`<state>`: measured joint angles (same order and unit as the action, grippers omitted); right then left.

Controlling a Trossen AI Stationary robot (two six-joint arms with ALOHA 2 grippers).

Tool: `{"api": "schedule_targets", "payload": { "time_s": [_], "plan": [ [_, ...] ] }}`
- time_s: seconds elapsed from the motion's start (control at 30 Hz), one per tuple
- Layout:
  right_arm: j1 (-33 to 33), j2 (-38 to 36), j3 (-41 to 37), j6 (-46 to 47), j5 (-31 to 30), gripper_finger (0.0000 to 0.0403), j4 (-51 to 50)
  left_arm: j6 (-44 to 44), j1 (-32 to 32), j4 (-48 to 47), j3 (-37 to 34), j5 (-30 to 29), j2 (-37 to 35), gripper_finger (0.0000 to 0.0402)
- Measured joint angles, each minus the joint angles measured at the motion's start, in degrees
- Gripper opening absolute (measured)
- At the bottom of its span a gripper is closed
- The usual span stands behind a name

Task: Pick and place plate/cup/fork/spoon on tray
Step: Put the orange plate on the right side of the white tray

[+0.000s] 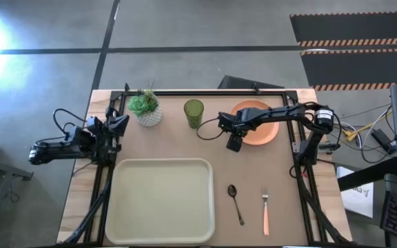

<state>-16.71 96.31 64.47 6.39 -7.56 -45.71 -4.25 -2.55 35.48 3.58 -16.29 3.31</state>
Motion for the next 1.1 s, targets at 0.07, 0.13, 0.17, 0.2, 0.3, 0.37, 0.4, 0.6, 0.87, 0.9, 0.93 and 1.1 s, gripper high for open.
{"api": "schedule_targets", "payload": {
  "time_s": [0.07,0.13,0.17,0.2,0.3,0.37,0.4,0.6,0.87,0.9,0.93,1.1],
  "plan": [
    [-0.6,0.0,0.0,0.0,0.0,0.0162,0.0,0.0,0.0,0.0,0.0,0.0,0.0,0.0000],
    [-1.1,0.0,0.0,0.0,0.0,0.0162,0.1,0.0,0.0,0.0,0.0,0.0,0.0,0.0000],
    [-1.3,0.0,0.0,0.0,0.0,0.0162,0.1,0.0,0.0,0.0,0.1,0.0,0.0,0.0000],
    [-1.5,0.1,0.0,0.0,0.0,0.0162,0.1,0.0,0.0,0.1,0.2,0.0,0.0,0.0000],
    [-1.9,0.1,-0.6,0.0,0.2,0.0162,1.0,0.0,0.0,0.0,0.2,0.0,-0.1,0.0000],
    [-1.9,0.1,-1.4,0.4,0.7,0.0162,2.5,0.0,0.0,0.0,0.1,0.0,-0.1,0.0000],
    [-1.9,0.1,-1.8,0.9,1.3,0.0162,3.1,0.0,0.0,0.0,0.1,0.0,-0.1,0.0000],
    [-1.9,0.6,-3.6,1.1,1.5,0.0161,4.9,0.1,0.0,0.0,0.2,0.0,-0.1,0.0000],
    [-2.0,1.1,-3.7,1.2,0.7,0.0073,4.7,0.1,0.0,0.0,0.1,0.0,-0.1,0.0000],
    [-2.1,1.1,-3.7,1.1,0.2,0.0051,4.7,0.1,0.0,0.0,0.2,0.0,-0.1,0.0000],
    [-2.1,1.0,-3.7,0.9,-0.5,0.0032,4.6,0.1,0.0,0.0,0.2,0.0,-0.1,0.0000],
    [-2.1,-0.7,-3.8,0.5,-1.1,0.0012,4.7,0.1,0.0,0.0,0.0,0.0,-0.2,0.0000]
  ]
}}
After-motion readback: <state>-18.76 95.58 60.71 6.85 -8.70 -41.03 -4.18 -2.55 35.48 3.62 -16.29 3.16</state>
